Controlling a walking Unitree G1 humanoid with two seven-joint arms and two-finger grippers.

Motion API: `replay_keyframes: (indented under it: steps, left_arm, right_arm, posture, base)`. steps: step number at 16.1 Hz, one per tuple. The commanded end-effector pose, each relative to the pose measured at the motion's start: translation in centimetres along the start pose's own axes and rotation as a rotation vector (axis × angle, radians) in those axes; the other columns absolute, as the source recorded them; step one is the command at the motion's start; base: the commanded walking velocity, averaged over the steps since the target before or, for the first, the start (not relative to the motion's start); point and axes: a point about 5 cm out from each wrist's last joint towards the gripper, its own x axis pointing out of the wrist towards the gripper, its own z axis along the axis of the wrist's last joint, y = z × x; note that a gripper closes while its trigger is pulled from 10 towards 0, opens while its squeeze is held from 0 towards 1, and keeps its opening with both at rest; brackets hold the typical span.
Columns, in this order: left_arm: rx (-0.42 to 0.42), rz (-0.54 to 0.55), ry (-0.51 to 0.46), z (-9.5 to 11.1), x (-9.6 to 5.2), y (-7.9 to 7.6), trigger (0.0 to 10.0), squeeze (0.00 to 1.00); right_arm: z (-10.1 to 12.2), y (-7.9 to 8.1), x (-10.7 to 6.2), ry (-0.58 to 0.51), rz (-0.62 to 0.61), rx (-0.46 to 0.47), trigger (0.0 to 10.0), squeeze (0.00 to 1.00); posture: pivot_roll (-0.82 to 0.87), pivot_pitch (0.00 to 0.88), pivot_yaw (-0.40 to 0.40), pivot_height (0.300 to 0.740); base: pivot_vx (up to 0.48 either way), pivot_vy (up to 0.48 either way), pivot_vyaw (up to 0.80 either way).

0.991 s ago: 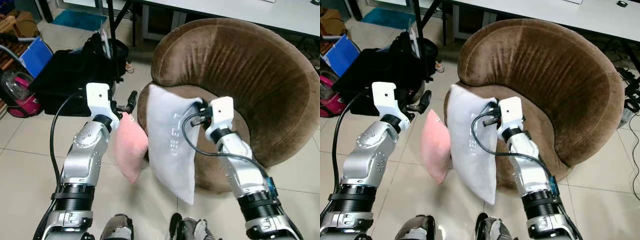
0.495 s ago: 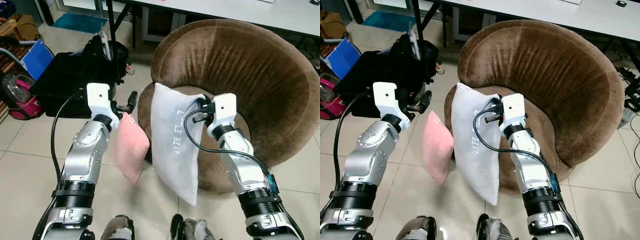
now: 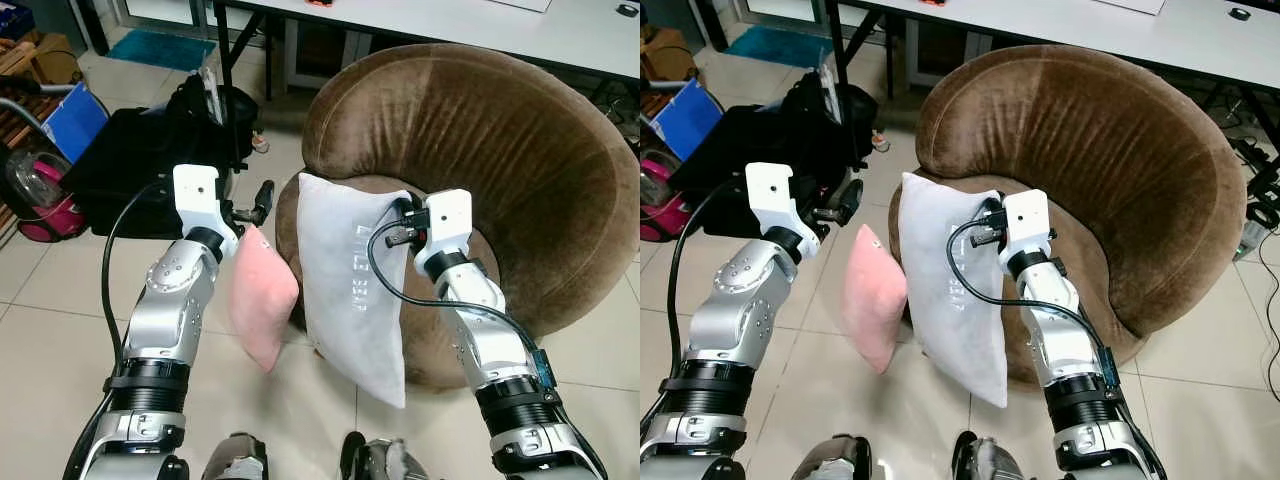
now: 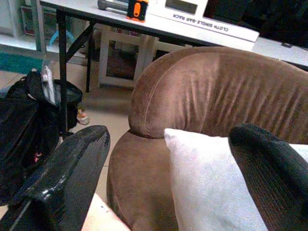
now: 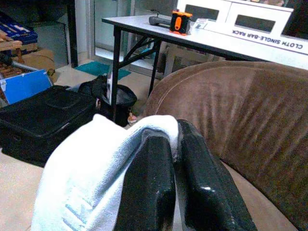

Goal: Move the pillow to the sofa from floor

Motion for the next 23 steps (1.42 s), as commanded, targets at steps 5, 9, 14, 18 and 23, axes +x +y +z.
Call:
replay_keyframes:
  steps: [5, 9, 14, 18, 23]
  left_arm:
    - [0.042, -0.011, -0.016, 0.8, 0.5, 0.3, 10.0, 0.00]
    - [0.091, -0.024, -0.001, 0.9, 0.7, 0.3, 10.0, 0.00]
    - [0.118, -0.037, 0.006, 0.7, 0.7, -0.2, 10.0, 0.00]
    - [0.121, -0.041, 0.007, 0.7, 0.7, -0.5, 10.0, 0.00]
    - [0.135, -0.056, -0.001, 0.9, 0.9, -0.8, 10.0, 0.00]
  right_arm:
    - [1.7, -0.9, 0.7, -0.080, -0.037, -0.009, 10.0, 0.00]
    - [2.0, -1.2, 0.9, -0.096, -0.047, -0.011, 10.0, 0.00]
    - [1.8, -1.5, 0.7, -0.095, -0.052, -0.012, 10.0, 0.00]
    - [1.7, -1.5, 0.6, -0.092, -0.048, -0.015, 10.0, 0.00]
    - [1.4, -1.5, 0.4, -0.084, -0.047, -0.017, 10.0, 0.00]
  posture:
    - [0.14, 0.084, -0.068, 0.740]
    - [0.17, 0.088, -0.058, 0.740]
    - [0.23, 0.120, -0.071, 0.740]
    - [0.21, 0.122, -0.078, 0.740]
    - [0.20, 0.125, -0.069, 0.740]
  base:
    - [0.000, 0.000, 0.00]
    - [0.000, 0.000, 0.00]
    - [0.302, 0.000, 0.00]
    - [0.451, 0.000, 0.00]
    - [0.456, 0.000, 0.00]
